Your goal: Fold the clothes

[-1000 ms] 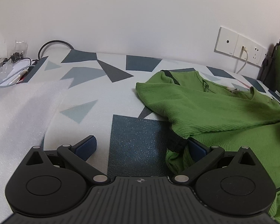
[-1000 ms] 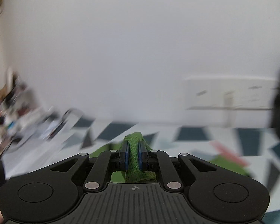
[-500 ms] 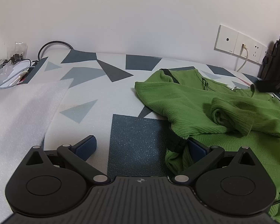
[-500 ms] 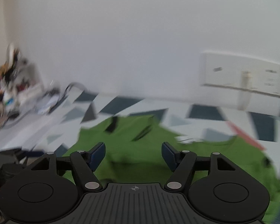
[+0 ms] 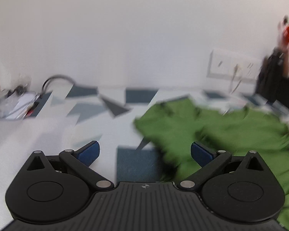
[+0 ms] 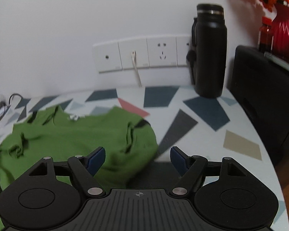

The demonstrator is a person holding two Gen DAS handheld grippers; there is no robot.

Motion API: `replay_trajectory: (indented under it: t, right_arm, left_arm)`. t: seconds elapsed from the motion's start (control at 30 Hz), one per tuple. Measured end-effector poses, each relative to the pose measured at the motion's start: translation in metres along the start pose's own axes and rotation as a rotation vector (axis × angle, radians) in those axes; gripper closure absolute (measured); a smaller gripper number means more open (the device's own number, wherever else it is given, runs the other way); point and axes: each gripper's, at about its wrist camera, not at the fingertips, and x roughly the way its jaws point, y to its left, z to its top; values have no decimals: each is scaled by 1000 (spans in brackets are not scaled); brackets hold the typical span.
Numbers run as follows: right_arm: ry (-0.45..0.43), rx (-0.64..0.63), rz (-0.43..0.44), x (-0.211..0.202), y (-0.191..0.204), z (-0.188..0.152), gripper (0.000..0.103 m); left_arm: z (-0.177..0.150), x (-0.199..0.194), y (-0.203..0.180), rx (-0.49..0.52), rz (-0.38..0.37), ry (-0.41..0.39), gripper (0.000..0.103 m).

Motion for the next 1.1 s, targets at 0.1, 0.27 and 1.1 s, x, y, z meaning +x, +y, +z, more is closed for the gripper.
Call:
replay_trajectory:
  t: [0.1,0.27,1.1]
  right_arm:
    - [3,20,17,8,-1,-5,33]
    - [7,47,52,20,-1,-12,33]
    - [-16,231,132,44,-33,-6,37]
  left_arm:
    - [18,2,-19,13,-124,5,0]
    - [25,29,-74,219,-178,102,10]
    - [39,49,-14,20,-56,72,94]
